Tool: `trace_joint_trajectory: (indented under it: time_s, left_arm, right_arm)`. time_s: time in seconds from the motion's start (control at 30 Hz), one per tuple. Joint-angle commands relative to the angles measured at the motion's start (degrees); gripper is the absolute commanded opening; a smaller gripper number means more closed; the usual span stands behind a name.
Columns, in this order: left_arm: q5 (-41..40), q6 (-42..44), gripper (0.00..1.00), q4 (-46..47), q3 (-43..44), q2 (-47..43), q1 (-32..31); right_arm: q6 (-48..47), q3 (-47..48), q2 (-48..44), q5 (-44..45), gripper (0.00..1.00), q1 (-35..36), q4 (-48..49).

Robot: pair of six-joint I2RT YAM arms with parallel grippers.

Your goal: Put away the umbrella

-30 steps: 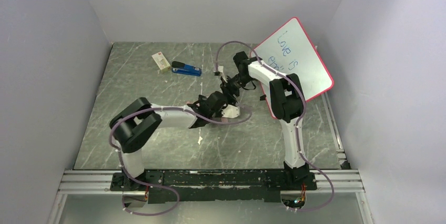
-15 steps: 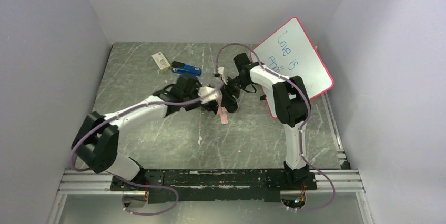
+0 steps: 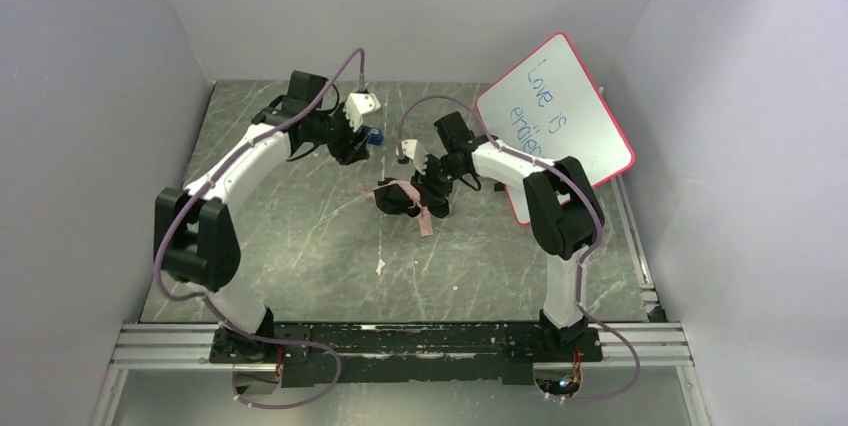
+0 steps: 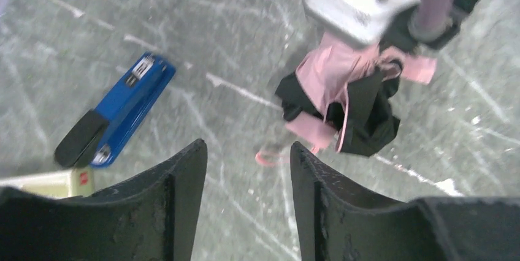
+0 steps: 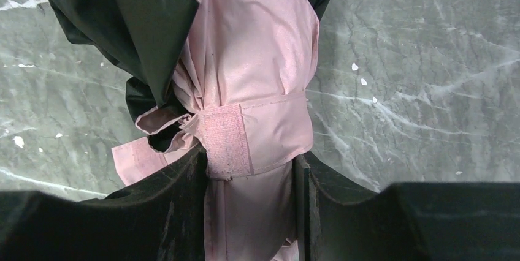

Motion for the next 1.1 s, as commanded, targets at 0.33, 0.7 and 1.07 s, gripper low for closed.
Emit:
trace_joint_trajectory:
  time_s: [0.33,0.7,1.07]
  left_arm:
    - [27.4,9.8,0.75,-21.7,24.4,25.1,0.3]
    - [19.1,11.4,0.78,-19.3,24.7,30.0,-7.9]
    - [27.1,3.6,0.78,-14.1,27.8,34.0,-4.1]
  right_arm:
    - [1.0,-15.6,-2.2,14.5,0.17,5.4,18.4]
    - [1.2,-17.6,-4.0,14.6,0.17,6.3,19.3]
    - [2.2,-19.8,-5.1,14.7,0.17,6.8,22.0]
